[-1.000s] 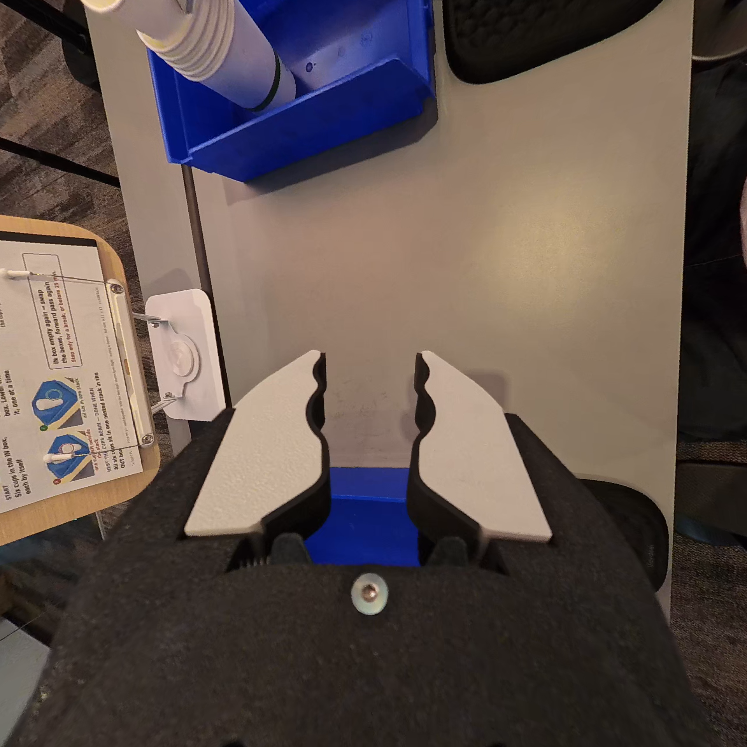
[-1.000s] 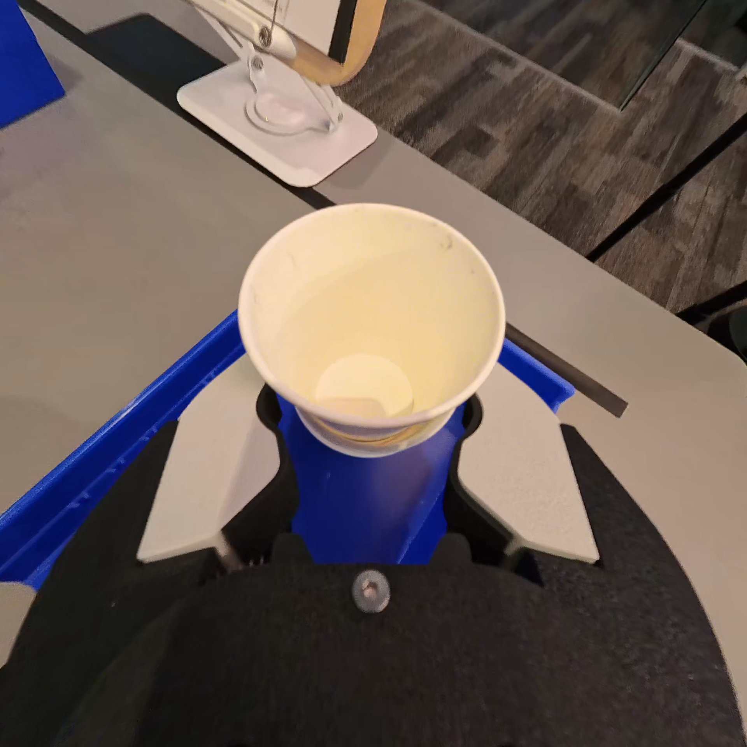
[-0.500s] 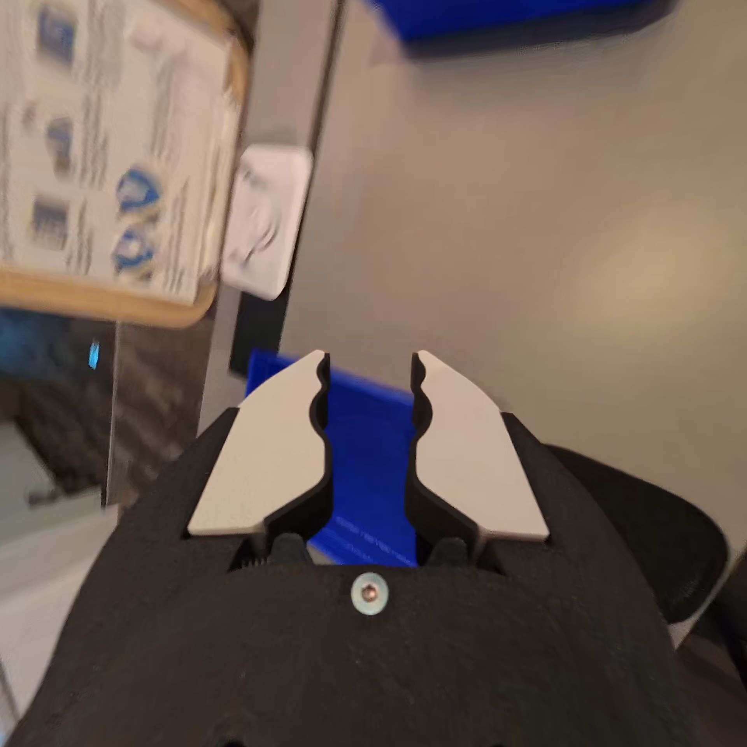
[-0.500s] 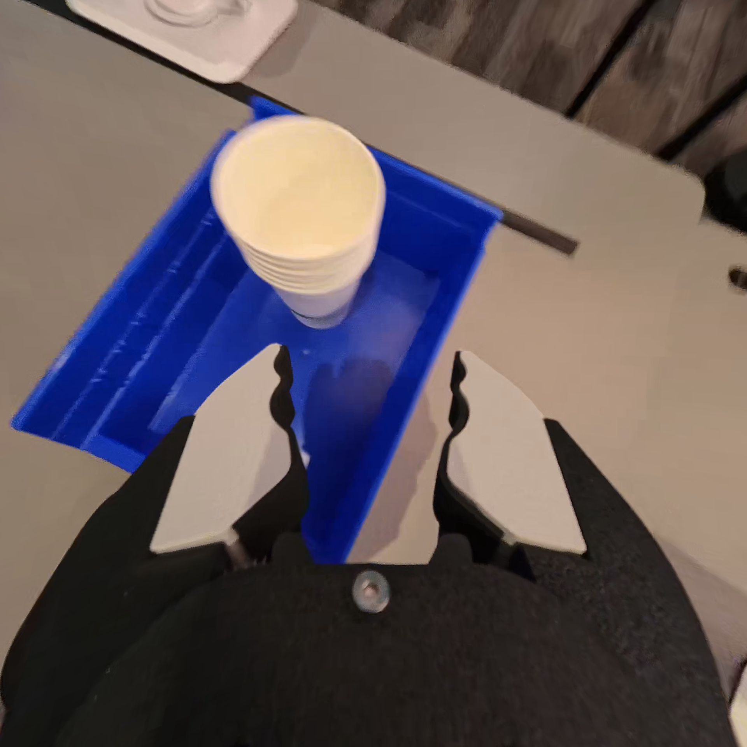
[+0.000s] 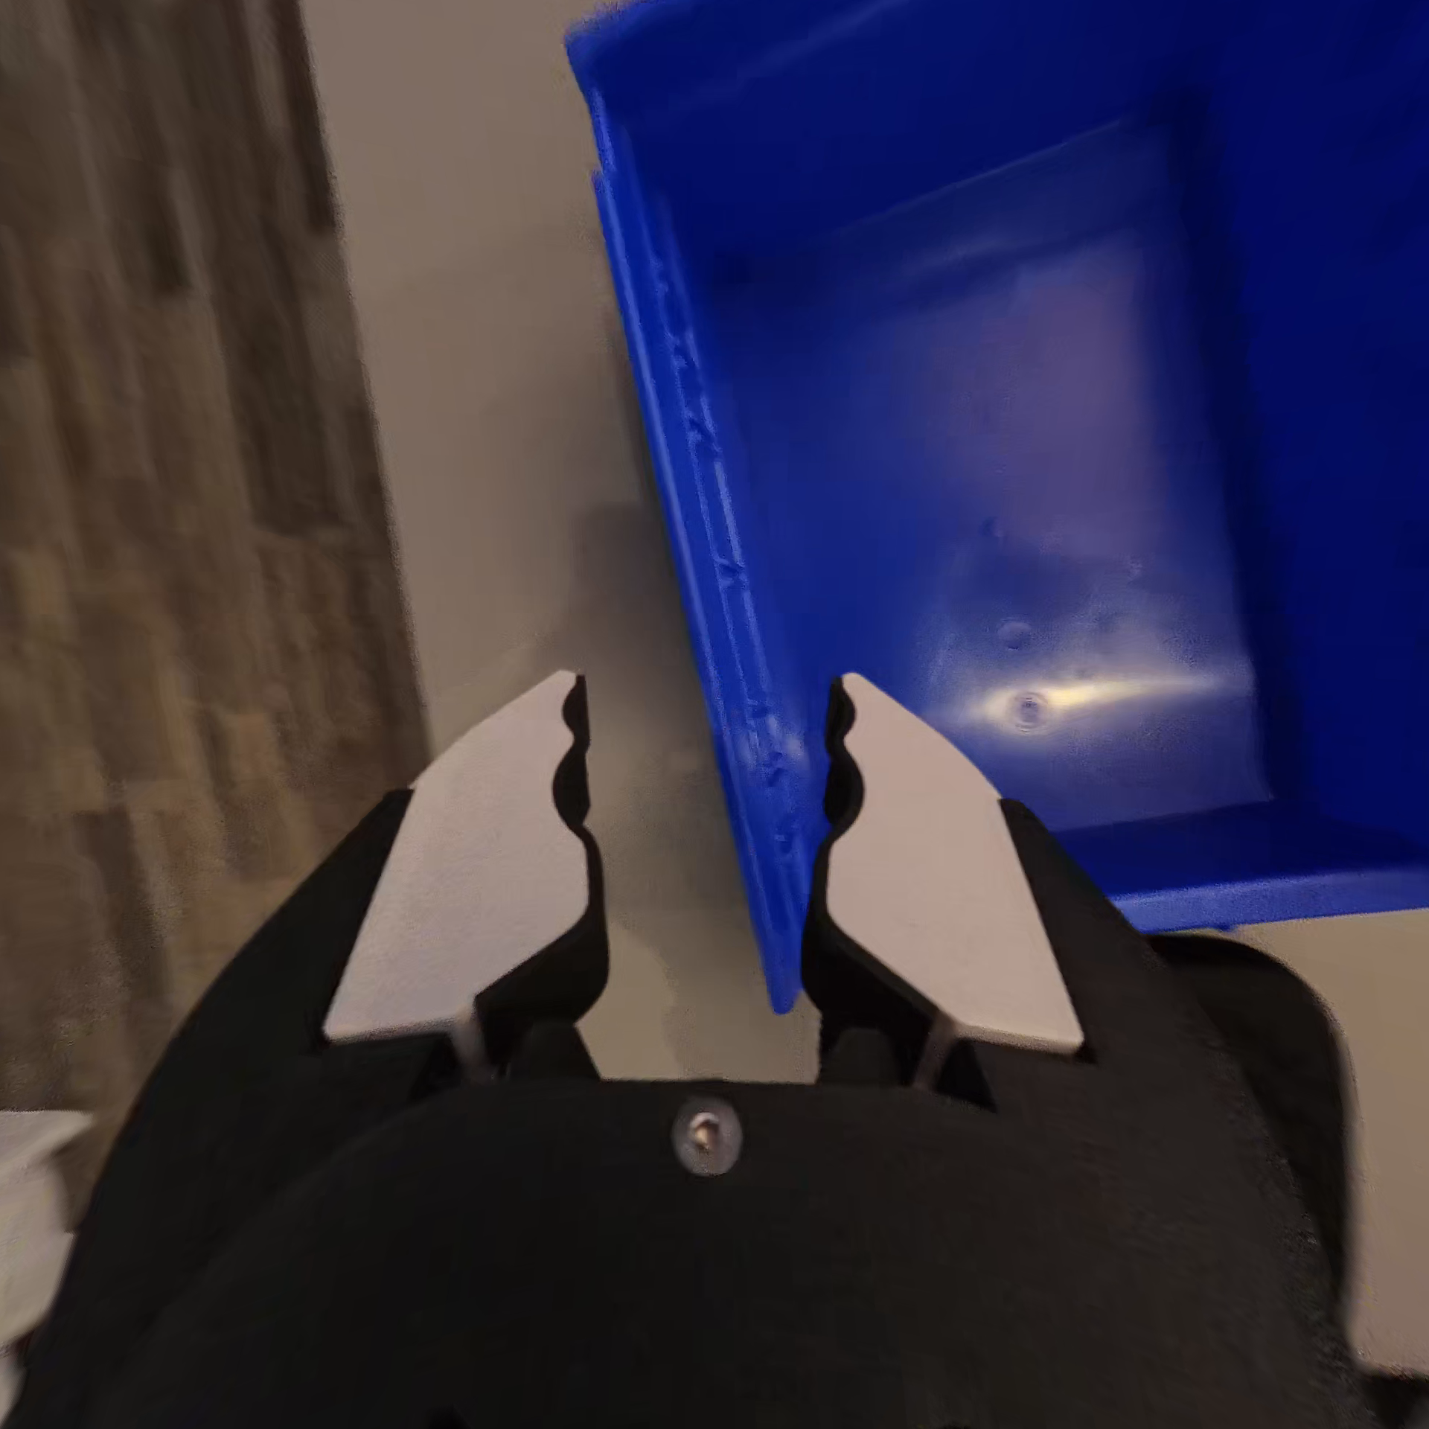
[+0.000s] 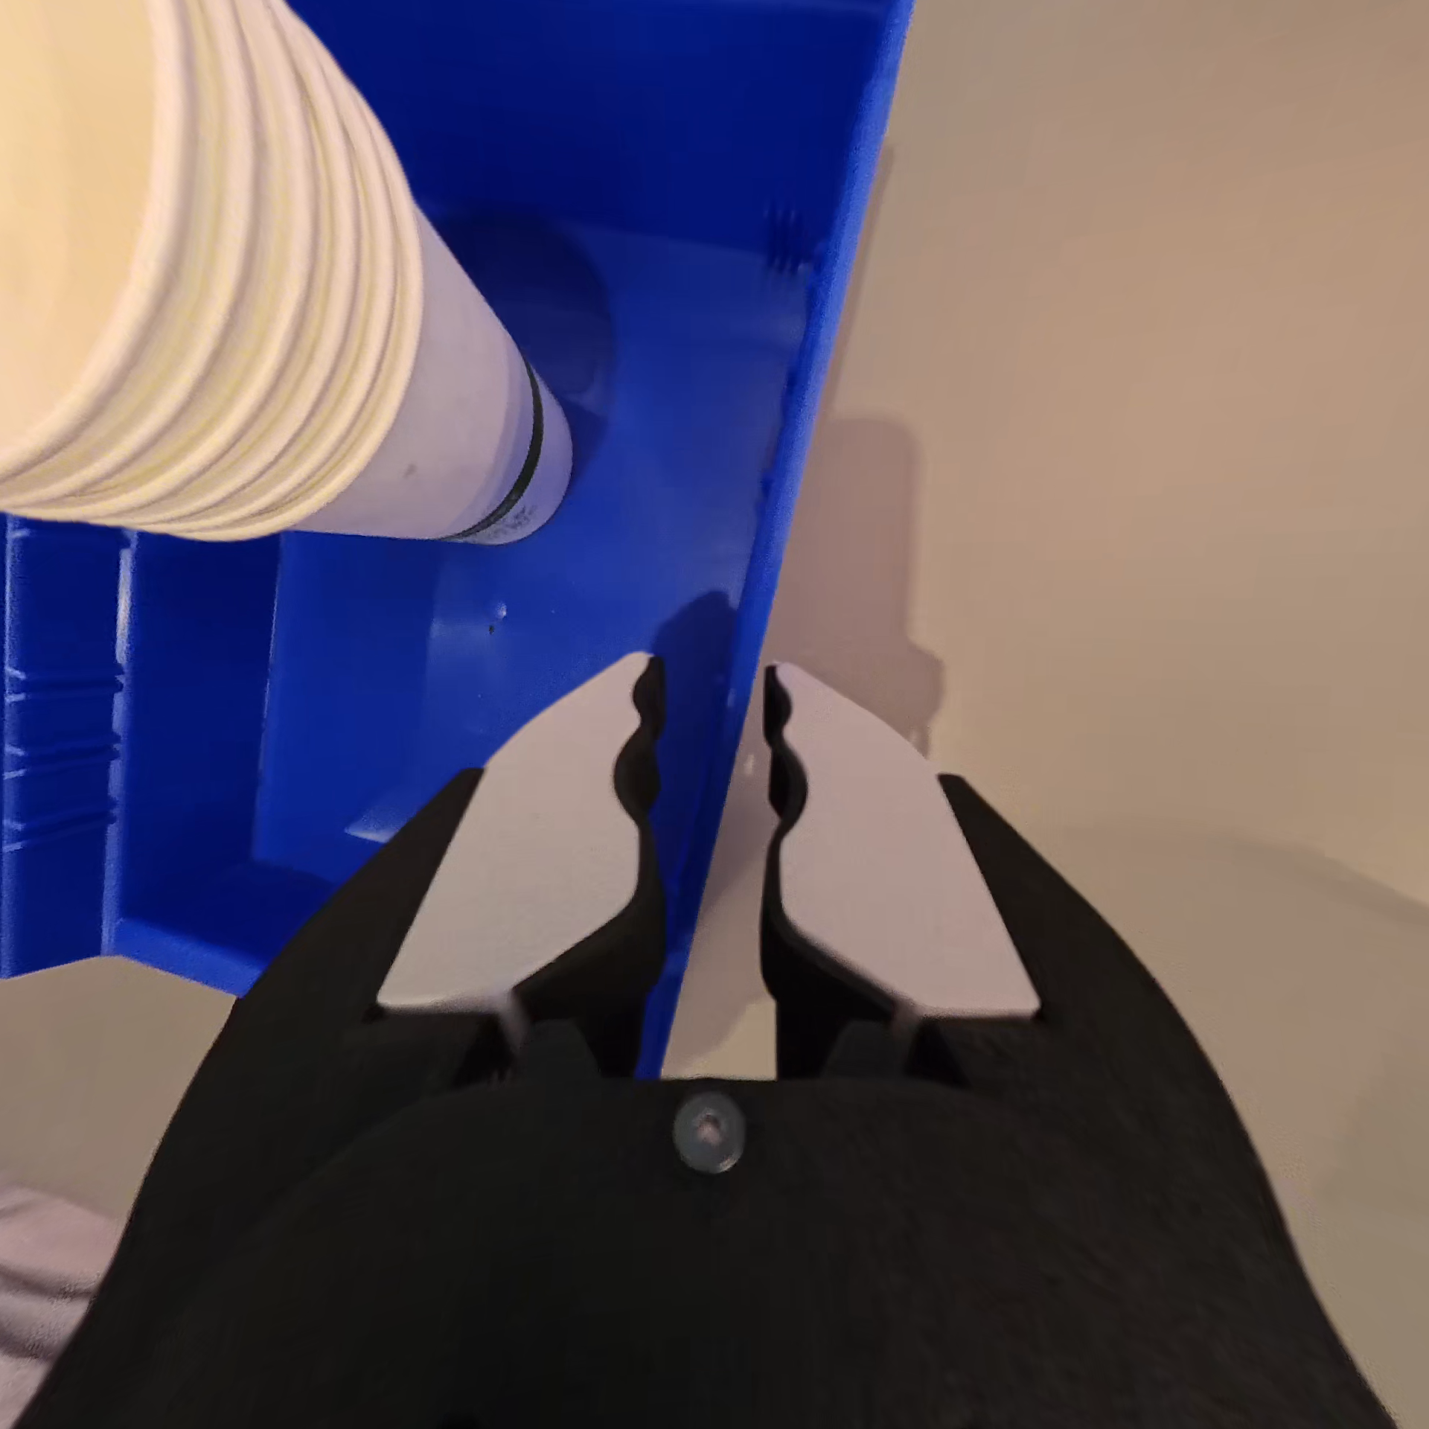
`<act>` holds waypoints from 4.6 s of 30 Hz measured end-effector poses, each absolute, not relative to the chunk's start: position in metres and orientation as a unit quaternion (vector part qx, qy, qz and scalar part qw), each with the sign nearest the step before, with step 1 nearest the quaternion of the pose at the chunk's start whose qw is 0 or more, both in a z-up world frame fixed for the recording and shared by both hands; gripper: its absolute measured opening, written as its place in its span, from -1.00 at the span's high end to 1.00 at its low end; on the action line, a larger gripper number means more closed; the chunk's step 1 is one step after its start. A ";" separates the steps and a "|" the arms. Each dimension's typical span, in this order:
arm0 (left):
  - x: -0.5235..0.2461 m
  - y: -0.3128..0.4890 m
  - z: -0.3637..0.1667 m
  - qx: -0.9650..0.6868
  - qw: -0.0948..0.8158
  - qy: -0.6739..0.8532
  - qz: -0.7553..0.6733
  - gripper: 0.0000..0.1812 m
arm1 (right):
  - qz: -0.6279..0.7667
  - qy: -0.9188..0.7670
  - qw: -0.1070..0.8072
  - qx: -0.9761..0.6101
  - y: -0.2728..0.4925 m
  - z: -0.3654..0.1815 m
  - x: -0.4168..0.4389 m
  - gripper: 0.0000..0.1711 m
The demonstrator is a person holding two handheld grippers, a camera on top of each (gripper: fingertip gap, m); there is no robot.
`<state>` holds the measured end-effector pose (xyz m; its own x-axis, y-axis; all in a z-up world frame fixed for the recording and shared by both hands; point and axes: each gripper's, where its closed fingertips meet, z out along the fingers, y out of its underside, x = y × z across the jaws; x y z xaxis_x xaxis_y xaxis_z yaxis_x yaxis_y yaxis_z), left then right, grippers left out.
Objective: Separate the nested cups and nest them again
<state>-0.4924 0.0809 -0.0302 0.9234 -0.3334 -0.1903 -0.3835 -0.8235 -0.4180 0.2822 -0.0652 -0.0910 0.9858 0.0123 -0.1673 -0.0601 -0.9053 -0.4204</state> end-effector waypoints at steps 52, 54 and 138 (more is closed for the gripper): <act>-0.262 0.008 -0.113 -0.933 0.134 0.335 0.013 0.67 | 0.076 -0.078 0.107 -0.988 -0.054 -0.108 0.198 0.81; -0.250 0.005 -0.113 -0.930 0.131 0.342 0.010 0.67 | 0.067 -0.080 0.103 -0.989 -0.054 -0.108 0.196 0.82; -0.415 0.031 0.140 -0.788 0.585 0.175 -0.080 0.32 | 0.099 -0.028 0.015 -0.995 -0.012 0.061 0.056 0.95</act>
